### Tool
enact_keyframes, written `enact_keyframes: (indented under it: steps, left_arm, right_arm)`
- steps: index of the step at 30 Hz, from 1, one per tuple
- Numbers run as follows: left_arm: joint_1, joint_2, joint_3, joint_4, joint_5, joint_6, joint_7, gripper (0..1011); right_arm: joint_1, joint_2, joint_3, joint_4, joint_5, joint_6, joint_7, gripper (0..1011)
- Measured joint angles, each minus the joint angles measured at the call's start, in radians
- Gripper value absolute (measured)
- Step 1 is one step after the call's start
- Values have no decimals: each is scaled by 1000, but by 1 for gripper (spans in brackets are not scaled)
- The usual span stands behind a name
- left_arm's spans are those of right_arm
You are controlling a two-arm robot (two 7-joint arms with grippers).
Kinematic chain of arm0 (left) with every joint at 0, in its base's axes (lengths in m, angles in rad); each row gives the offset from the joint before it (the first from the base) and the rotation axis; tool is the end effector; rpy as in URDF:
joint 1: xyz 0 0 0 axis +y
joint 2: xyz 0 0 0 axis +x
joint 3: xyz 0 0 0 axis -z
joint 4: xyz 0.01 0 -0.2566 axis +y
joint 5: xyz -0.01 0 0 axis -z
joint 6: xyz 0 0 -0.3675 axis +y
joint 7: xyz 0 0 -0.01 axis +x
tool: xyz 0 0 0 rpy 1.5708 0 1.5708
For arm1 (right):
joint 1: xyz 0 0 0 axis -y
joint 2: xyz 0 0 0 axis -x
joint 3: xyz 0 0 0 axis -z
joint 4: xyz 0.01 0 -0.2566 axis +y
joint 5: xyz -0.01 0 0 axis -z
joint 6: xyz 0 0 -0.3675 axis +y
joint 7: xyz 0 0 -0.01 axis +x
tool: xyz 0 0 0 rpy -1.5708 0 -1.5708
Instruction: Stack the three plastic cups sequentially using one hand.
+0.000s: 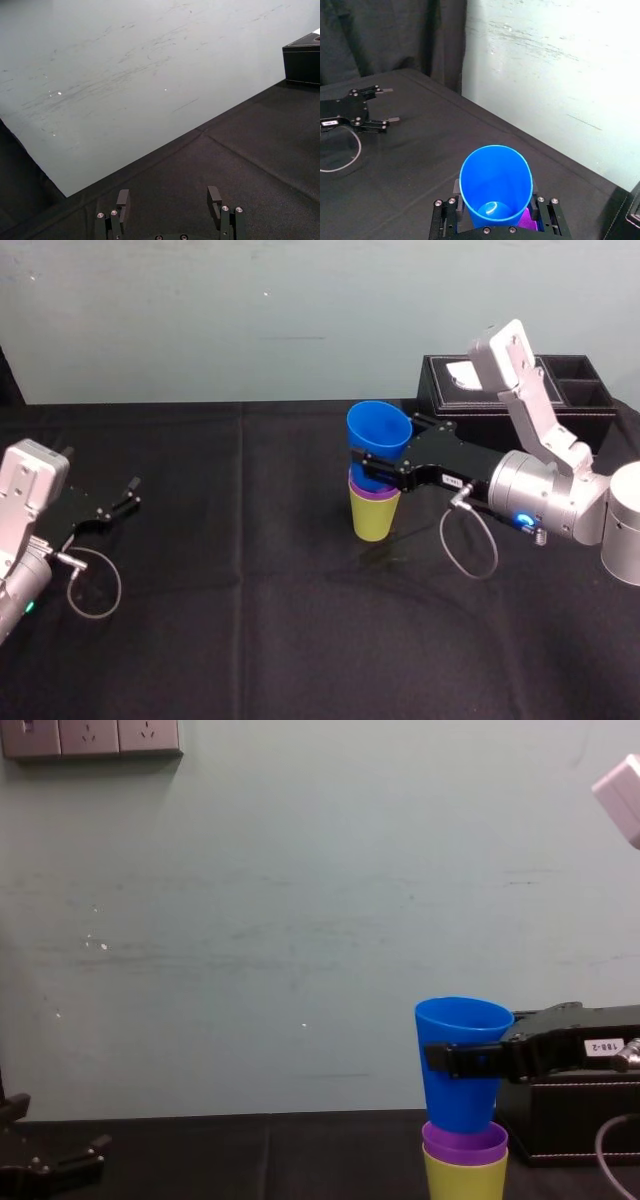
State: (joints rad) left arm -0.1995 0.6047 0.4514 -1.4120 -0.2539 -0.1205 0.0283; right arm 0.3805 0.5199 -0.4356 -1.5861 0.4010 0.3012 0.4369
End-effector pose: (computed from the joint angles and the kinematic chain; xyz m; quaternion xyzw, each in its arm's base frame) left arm 0.4081 0.0482 -0.2866 0.1415 -0.1325 0.5799 0.7913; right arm 0.4408 0.0118 -0.1580 -0.1275 -0.0212 -0.3843 0.9141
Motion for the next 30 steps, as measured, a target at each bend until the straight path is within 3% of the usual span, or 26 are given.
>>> enact_keyframes:
  steps: [14,30]
  left_arm:
    - [0,0,0,0,0,0,0,1010]
    - [0,0,0,0,0,0,0,1010]
  right_arm:
    - [30,-25,-1,64,-16,0,-9,722]
    - [31,-42,-3,84,-32,1,-14,722]
